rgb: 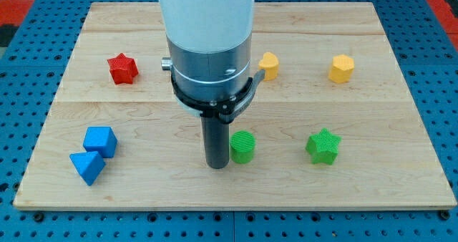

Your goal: Make a horizontal line with green and blue blocks

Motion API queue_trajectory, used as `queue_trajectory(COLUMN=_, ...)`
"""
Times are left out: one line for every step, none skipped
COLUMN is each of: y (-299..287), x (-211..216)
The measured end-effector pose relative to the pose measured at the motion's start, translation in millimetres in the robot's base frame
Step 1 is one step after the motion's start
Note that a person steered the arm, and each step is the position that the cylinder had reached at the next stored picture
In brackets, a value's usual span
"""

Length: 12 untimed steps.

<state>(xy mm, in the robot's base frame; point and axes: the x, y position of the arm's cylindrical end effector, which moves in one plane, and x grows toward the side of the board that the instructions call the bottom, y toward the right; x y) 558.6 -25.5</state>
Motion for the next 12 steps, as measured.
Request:
queue_trajectory(y=-58, x=24)
queue_trajectory(y=-163, x=28)
queue_trajectory(y=-214, x=5)
queue_trajectory(y=-252, x=-11)
queue_trajectory(y=-238, x=-16)
queue_trajectory(y=-188, x=-16)
queue_trajectory(y=-184, x=-15)
queue_trajectory(y=-184, x=-22)
queue_trajectory(y=-169, x=-32)
queue_trajectory(y=-123, x=-34)
queue_trajectory(y=-158, x=-51)
queue_trajectory(y=-117, x=-76)
